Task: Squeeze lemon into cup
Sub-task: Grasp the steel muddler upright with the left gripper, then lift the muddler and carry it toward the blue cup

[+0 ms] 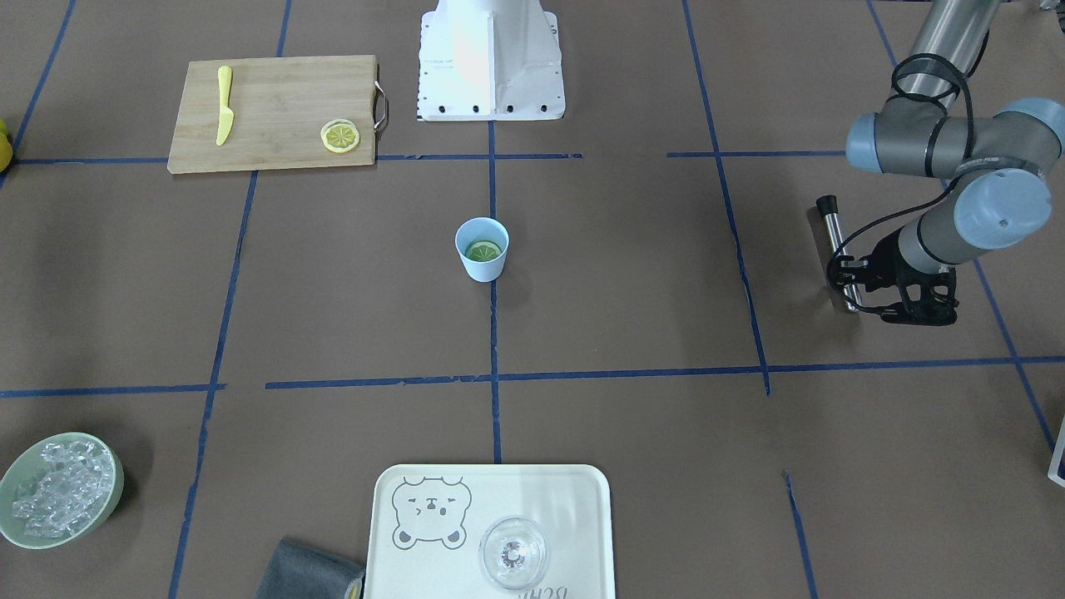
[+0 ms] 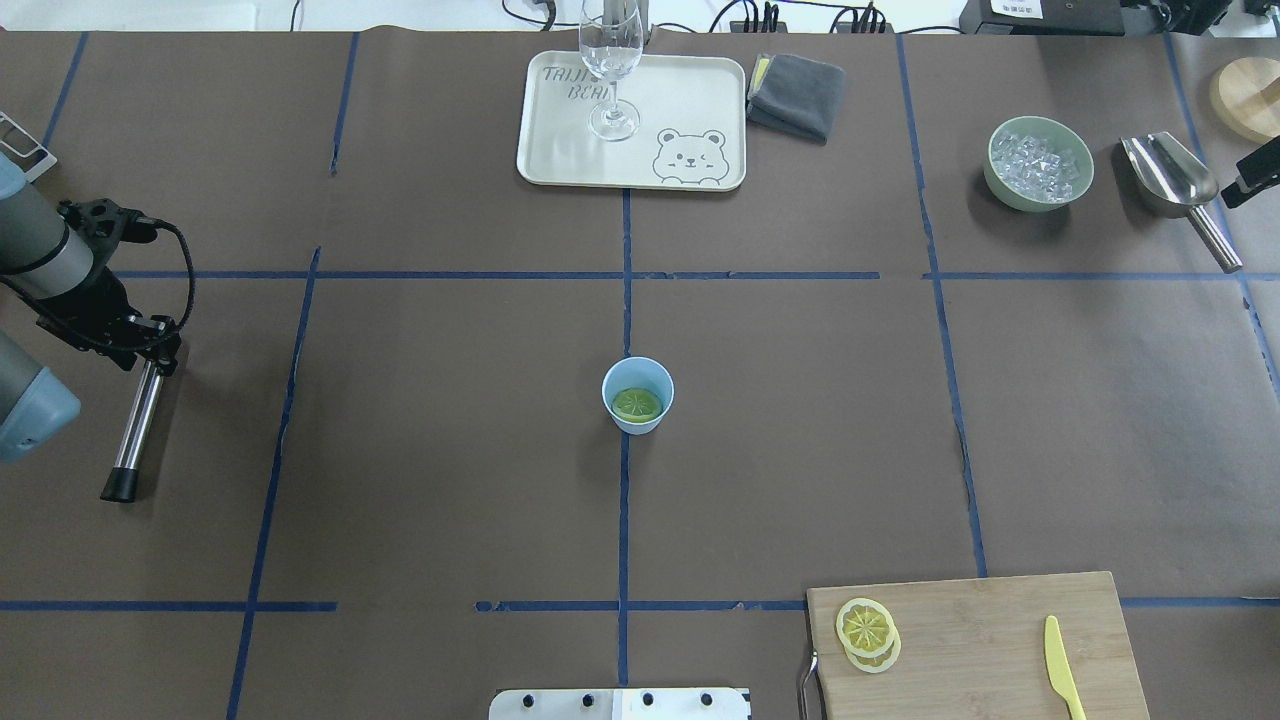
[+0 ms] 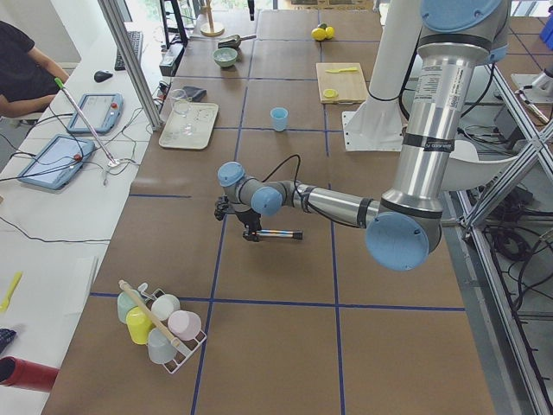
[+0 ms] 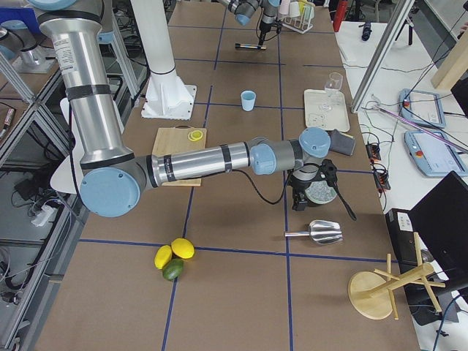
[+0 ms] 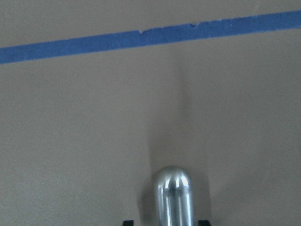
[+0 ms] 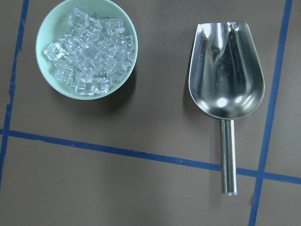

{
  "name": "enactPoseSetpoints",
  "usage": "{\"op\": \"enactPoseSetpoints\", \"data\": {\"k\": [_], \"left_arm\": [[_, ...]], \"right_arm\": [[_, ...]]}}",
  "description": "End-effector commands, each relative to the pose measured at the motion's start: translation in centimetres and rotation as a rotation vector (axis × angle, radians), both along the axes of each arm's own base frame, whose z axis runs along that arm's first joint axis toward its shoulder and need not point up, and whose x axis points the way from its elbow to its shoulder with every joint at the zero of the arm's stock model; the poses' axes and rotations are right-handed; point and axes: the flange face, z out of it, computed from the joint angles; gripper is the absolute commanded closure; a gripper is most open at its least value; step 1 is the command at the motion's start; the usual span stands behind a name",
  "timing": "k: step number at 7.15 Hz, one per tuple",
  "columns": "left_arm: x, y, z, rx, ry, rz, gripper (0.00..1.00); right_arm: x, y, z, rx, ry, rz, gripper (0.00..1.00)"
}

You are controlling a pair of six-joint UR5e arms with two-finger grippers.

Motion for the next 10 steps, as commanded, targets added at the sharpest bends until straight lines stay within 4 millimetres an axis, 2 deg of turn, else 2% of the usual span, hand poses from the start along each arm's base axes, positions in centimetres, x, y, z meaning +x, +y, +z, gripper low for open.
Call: {"op": "enactPoseSetpoints", "data": {"k": [1, 2, 3, 4, 5, 6, 7, 8, 9, 10], "left_arm": [[0.0, 0.0, -0.1, 0.000, 0.000, 0.001, 0.81], [0.0, 0.1, -0.3, -0.002, -0.002, -0.001, 1.00], [-0.1, 0.0, -0.7, 0.004, -0.001, -0.002, 1.00], [-0.3, 0.1, -3.1, 0.001, -0.009, -0.002, 1.00], [-0.2, -0.6, -7.8, -0.008, -0.037, -0.004, 1.00], [-0.9, -1.3, -12.2, 0.070, -0.105, -0.038, 1.00], [-1.0, -2.5, -15.6, 0.148, -0.119, -0.069, 1.00], [-1.0, -2.9, -21.7, 0.251, -0.069, -0.097, 1.00], [-1.0, -3.8, -26.7, 0.355, -0.055, -0.136, 1.00], [-1.2, -3.9, -30.0, 0.374, -0.050, -0.247, 1.00]], "right_arm": [[0.1, -0.1, -0.2, 0.004, -0.001, 0.002, 0.00], [0.1, -0.1, -0.2, 0.004, -0.002, 0.002, 0.00], [0.1, -0.1, -0.2, 0.004, -0.001, 0.002, 0.00], [0.4, -0.1, -0.1, 0.002, -0.002, 0.006, 0.00], [0.5, -0.1, -0.1, 0.002, 0.000, 0.008, 0.00], [0.7, -0.1, 0.0, 0.001, 0.010, 0.013, 0.00], [1.5, -0.1, -0.3, 0.004, 0.002, 0.026, 0.00], [1.9, 0.0, -0.2, 0.001, 0.007, 0.034, 0.00], [2.5, 0.2, -0.1, -0.001, 0.005, 0.044, 0.00], [3.1, 0.4, -0.2, -0.001, 0.003, 0.054, 0.00]]}}
